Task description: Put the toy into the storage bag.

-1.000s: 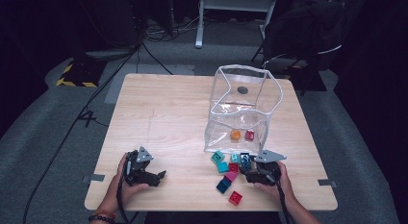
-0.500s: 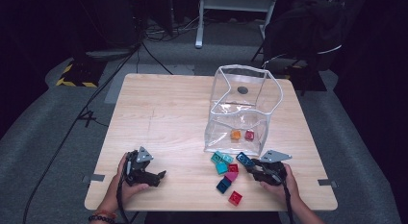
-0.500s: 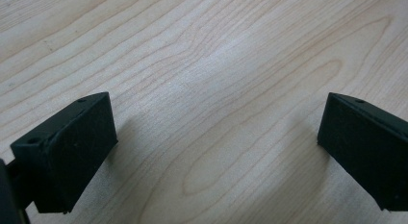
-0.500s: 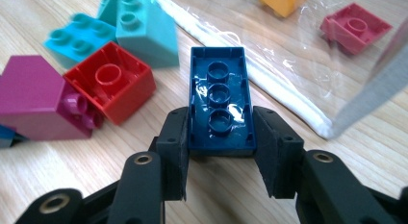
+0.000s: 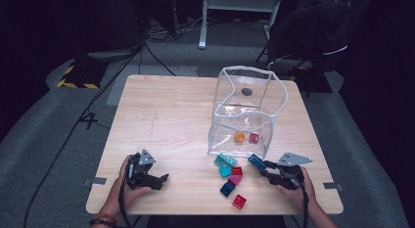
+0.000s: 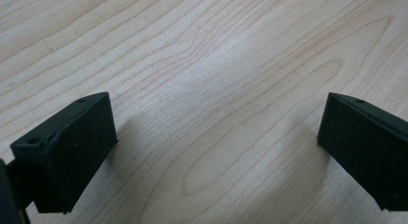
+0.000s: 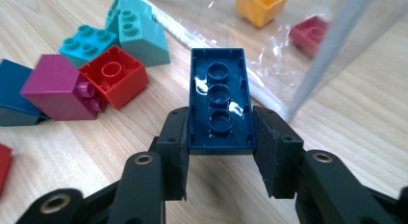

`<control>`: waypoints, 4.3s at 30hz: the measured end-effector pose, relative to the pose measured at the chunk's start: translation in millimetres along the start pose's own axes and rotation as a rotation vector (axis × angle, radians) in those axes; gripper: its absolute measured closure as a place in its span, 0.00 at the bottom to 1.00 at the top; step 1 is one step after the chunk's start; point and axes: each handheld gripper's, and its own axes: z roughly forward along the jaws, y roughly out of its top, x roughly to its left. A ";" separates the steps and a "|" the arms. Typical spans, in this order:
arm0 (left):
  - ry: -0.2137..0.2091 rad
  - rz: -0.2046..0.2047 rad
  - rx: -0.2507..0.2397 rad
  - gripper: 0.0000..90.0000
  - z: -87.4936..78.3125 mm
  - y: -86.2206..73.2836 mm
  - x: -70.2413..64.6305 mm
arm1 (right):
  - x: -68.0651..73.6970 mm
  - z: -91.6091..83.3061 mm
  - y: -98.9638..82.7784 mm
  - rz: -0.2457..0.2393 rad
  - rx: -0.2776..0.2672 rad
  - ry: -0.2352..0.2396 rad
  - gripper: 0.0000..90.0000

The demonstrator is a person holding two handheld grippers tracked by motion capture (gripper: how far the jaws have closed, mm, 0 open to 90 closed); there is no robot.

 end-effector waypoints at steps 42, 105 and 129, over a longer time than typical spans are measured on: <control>0.000 0.000 0.000 0.00 0.0 0.0 0.0 | -31.3 -113.9 81.9 -0.063 -0.241 -0.085 0.67; 0.002 0.004 0.000 0.01 -0.1 0.1 -0.1 | -52.9 -46.6 201.7 -0.080 -0.210 -0.164 0.66; 0.003 0.004 -0.001 0.01 0.0 0.0 -0.2 | -45.5 -68.8 179.0 -0.063 -0.266 -0.171 0.55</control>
